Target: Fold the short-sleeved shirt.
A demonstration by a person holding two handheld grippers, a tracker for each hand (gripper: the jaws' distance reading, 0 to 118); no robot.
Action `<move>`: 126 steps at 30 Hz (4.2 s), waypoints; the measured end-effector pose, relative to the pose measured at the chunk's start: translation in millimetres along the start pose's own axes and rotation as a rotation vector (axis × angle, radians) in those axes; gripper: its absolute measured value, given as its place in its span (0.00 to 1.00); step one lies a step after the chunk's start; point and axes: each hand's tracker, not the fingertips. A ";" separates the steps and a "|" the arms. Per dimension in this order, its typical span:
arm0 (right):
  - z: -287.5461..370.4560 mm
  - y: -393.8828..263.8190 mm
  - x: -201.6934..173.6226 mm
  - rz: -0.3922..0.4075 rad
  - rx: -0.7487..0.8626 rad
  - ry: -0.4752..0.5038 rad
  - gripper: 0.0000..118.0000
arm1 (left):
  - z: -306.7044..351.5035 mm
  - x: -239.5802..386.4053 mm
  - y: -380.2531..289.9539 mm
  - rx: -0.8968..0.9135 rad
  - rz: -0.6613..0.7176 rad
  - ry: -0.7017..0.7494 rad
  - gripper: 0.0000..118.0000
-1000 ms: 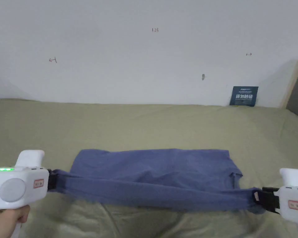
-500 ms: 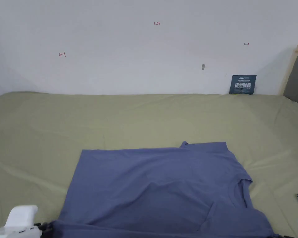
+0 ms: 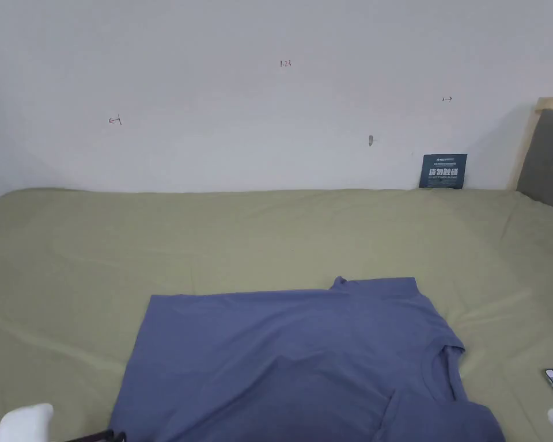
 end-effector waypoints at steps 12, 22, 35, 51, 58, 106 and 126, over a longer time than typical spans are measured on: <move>81.0 21.3 -114.0 0.083 0.495 -0.008 0.34 | 76.9 98.8 25.6 0.341 -0.150 0.033 0.08; 83.3 -7.0 -136.0 0.133 0.525 -0.049 0.03 | 71.0 77.8 -1.6 0.375 -0.154 -0.009 0.00; 54.9 -25.9 -127.8 0.145 0.400 -0.054 0.03 | 35.0 12.8 -6.5 0.037 -0.109 0.042 0.00; 2.9 -34.8 -79.3 0.112 0.155 -0.126 0.03 | -62.3 -12.4 -12.1 -0.288 -0.025 -0.005 0.06; -8.0 -11.7 -32.3 0.022 -0.031 -0.112 0.05 | -44.3 4.7 -12.0 -0.269 -0.055 -0.005 0.04; -192.5 175.9 7.2 -0.017 -0.201 0.016 0.25 | -200.3 30.3 152.7 -0.266 -0.029 -0.040 0.09; -99.3 73.4 10.4 -0.024 -0.065 -0.043 0.04 | -121.6 24.1 81.1 -0.178 -0.047 0.043 0.00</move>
